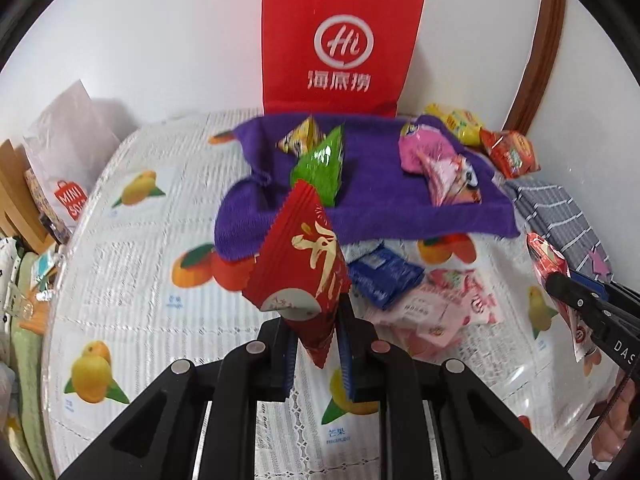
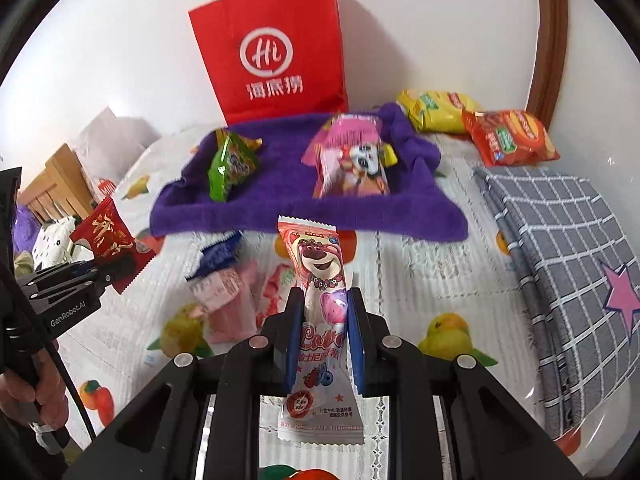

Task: Organize snacks
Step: 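Lift the red packet with the left tool while the right tool lifts the stick packet, then carry the red packet and pink stick packet over the purple towel with both tools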

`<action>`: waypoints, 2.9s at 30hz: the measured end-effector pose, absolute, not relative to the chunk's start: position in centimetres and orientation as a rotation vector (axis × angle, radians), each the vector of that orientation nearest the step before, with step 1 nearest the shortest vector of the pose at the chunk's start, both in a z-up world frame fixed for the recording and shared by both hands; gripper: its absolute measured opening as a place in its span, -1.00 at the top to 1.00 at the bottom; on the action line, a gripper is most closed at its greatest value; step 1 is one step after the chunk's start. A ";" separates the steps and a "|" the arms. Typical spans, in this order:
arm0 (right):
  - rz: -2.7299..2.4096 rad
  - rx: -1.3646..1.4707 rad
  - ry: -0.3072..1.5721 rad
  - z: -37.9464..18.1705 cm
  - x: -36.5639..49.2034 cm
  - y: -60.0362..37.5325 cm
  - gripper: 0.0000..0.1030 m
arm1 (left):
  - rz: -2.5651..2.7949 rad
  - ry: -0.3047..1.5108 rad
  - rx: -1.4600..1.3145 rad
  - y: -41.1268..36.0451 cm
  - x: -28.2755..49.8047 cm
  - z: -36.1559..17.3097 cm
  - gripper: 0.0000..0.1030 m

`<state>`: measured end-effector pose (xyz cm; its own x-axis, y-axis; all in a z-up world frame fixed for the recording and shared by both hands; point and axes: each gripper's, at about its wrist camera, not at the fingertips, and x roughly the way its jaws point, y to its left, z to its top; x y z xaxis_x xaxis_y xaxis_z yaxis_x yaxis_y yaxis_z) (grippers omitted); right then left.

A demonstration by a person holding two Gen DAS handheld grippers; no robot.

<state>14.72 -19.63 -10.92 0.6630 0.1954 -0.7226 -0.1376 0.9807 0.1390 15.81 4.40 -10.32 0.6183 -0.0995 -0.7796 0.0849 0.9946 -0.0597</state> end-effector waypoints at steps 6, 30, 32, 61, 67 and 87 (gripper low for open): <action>0.180 0.063 0.774 -8.0 14.8 -19.8 0.59 | -0.102 0.856 -0.021 4.4 16.0 -7.6 0.67; 0.203 0.035 0.700 -2.5 18.3 -18.0 0.59 | -0.082 0.771 -0.006 4.5 18.5 -2.3 0.67; 0.202 0.027 0.703 -2.6 18.7 -17.7 0.59 | -0.083 0.772 -0.008 4.6 18.8 -2.3 0.67; 0.191 0.037 0.775 -5.6 25.1 -17.4 0.59 | -0.113 0.822 -0.017 4.1 24.6 -5.6 0.67; 0.193 0.036 0.776 -5.9 25.9 -17.3 0.59 | -0.115 0.832 -0.015 4.1 25.5 -6.2 0.66; 0.205 0.037 0.786 -6.7 27.7 -16.4 0.59 | -0.116 0.849 -0.014 4.2 27.3 -7.4 0.66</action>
